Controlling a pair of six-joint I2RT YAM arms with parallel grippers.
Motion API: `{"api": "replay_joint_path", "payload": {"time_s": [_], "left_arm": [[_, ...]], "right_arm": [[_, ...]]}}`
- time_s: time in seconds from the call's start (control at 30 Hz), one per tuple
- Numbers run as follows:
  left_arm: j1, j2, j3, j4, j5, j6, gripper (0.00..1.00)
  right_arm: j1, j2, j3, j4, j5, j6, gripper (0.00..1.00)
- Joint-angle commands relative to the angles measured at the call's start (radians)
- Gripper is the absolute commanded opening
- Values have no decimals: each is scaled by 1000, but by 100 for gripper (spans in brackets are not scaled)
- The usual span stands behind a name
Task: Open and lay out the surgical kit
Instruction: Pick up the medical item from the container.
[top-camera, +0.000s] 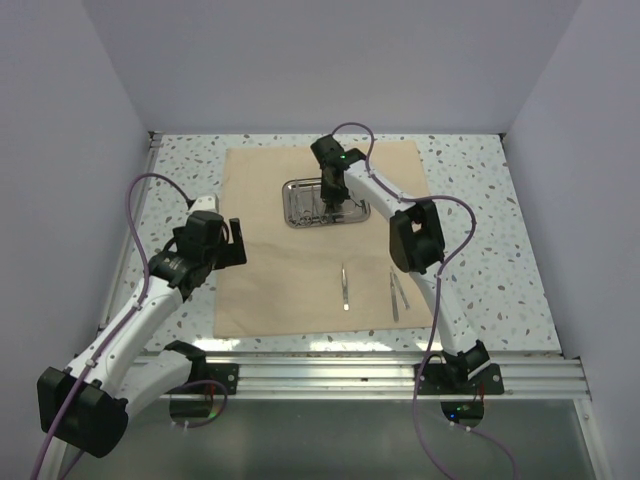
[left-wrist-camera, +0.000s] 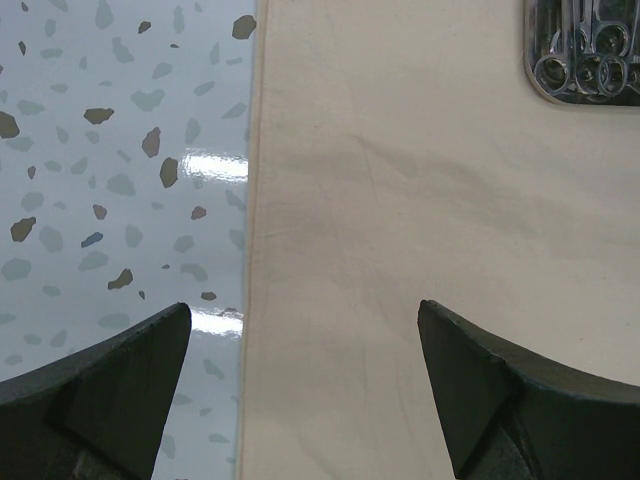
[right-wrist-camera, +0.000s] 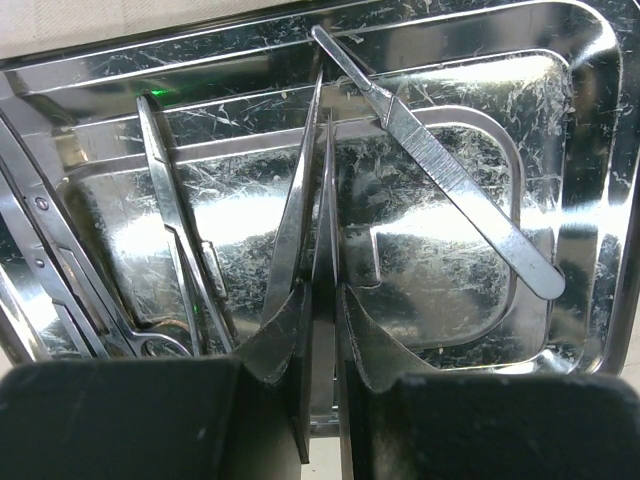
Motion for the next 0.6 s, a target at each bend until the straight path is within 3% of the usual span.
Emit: {"api": "replay_joint_path", "payload": {"time_s": [0.0, 0.33, 0.57], "left_arm": [[-7, 4, 5, 26, -4, 2, 100], [-7, -5, 7, 18, -19, -4, 100], [-7, -10, 13, 6, -31, -12, 100]], "right_arm": [[-2, 54, -16, -55, -12, -13, 0], [-4, -189, -24, 15, -60, -65, 0], [-2, -439, -315, 89, -85, -51, 0]]}}
